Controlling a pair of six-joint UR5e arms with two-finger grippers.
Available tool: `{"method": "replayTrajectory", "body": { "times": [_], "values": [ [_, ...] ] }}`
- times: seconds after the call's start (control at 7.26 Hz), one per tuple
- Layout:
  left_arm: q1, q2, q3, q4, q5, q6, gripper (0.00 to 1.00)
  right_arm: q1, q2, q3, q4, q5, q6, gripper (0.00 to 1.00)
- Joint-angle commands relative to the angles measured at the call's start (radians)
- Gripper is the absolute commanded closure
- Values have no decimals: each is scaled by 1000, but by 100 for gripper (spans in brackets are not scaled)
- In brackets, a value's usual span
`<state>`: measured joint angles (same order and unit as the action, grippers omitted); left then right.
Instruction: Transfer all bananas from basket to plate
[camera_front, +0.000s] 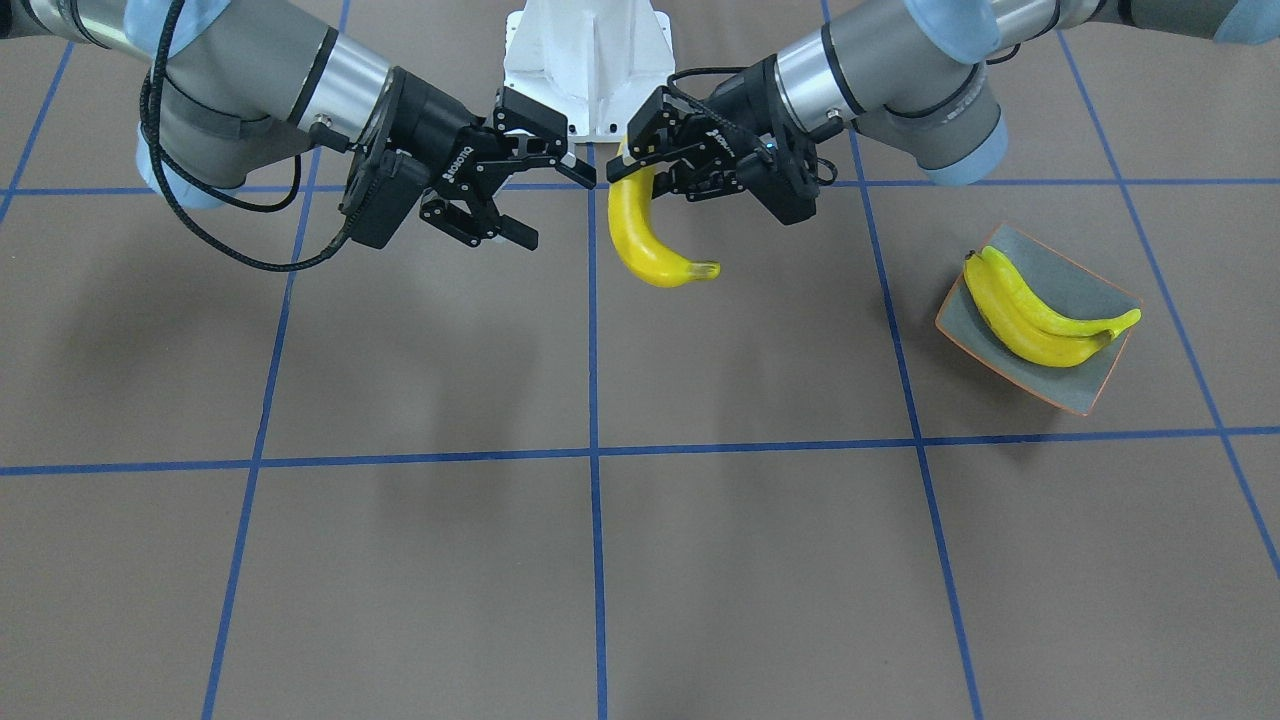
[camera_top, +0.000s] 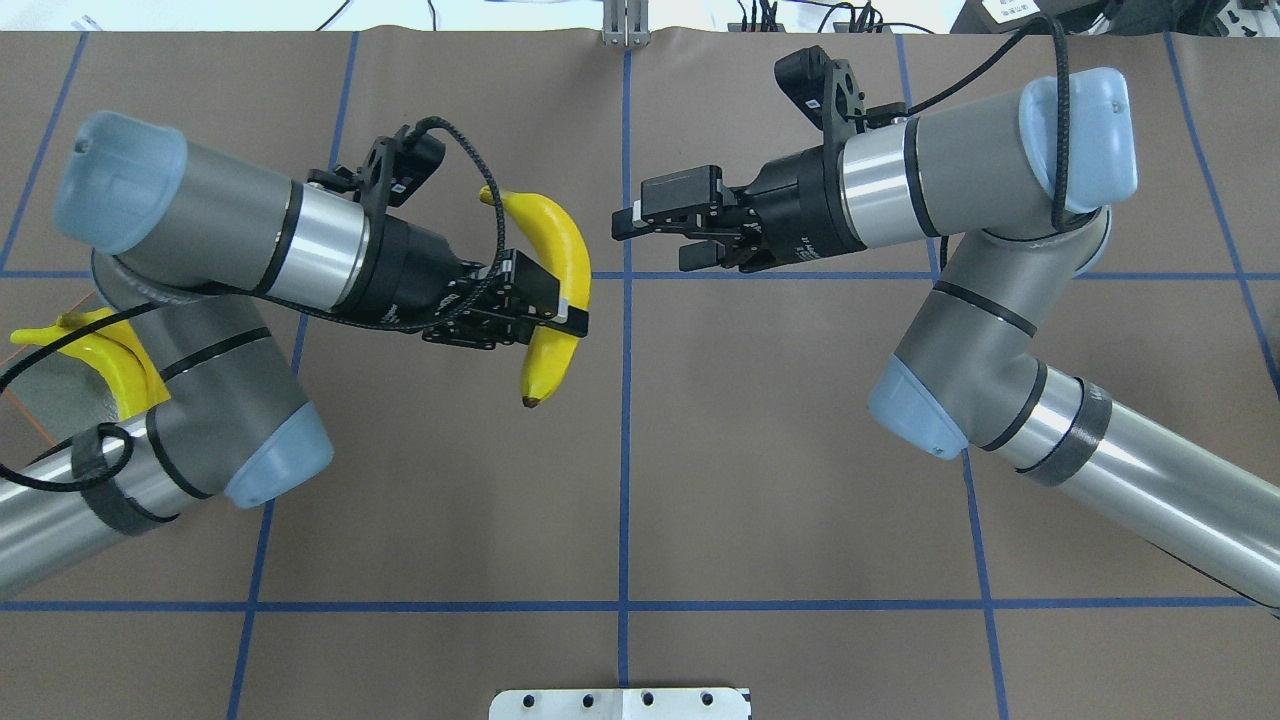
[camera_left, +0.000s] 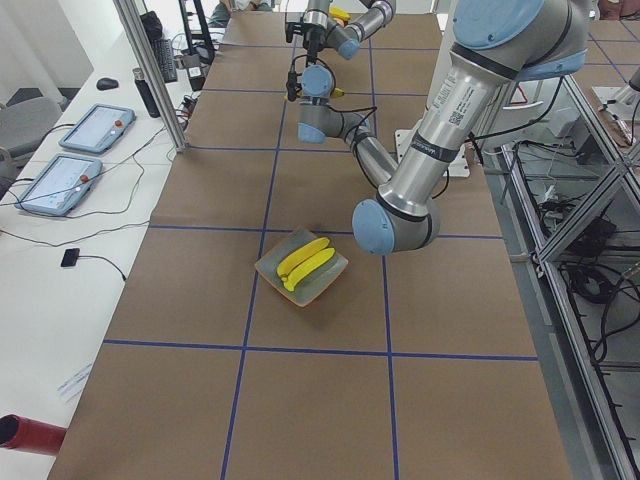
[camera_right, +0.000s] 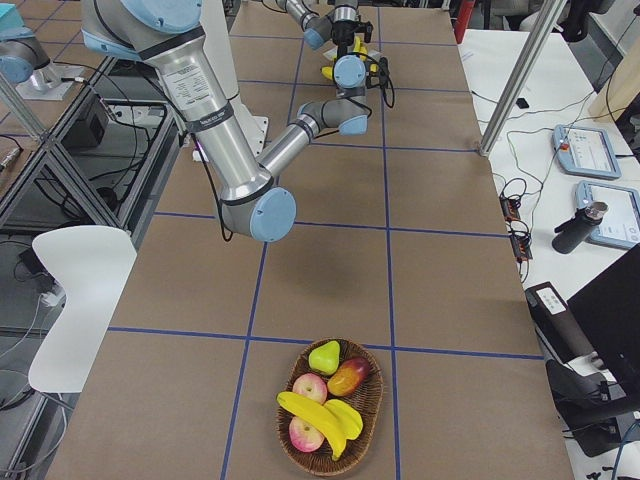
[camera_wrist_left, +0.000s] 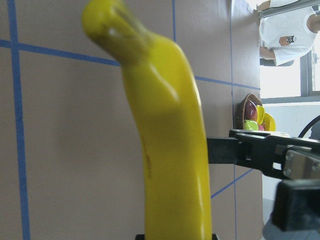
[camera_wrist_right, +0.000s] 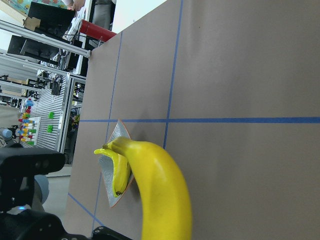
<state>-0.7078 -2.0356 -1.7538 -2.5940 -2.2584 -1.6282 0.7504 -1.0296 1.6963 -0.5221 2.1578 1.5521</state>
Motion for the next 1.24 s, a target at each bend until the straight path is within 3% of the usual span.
{"method": "replayTrajectory", "body": {
  "times": [0.0,0.28,0.69,0.96,1.1],
  "values": [
    [-27,247,-82,2,60,-45,100,32,-79,2,7,-41,0,0],
    [-94,438,-102,5,62,-88,100,32,-125,-1,5,-113,3,0],
    [-192,609,-90,14,68,-91,100,35,-205,6,5,-183,-10,0],
    [-185,597,-69,81,120,-126,100,35,-228,31,5,-184,-10,0],
    [-183,525,-46,150,123,-125,100,35,-250,45,5,-184,-10,0]
  ]
}}
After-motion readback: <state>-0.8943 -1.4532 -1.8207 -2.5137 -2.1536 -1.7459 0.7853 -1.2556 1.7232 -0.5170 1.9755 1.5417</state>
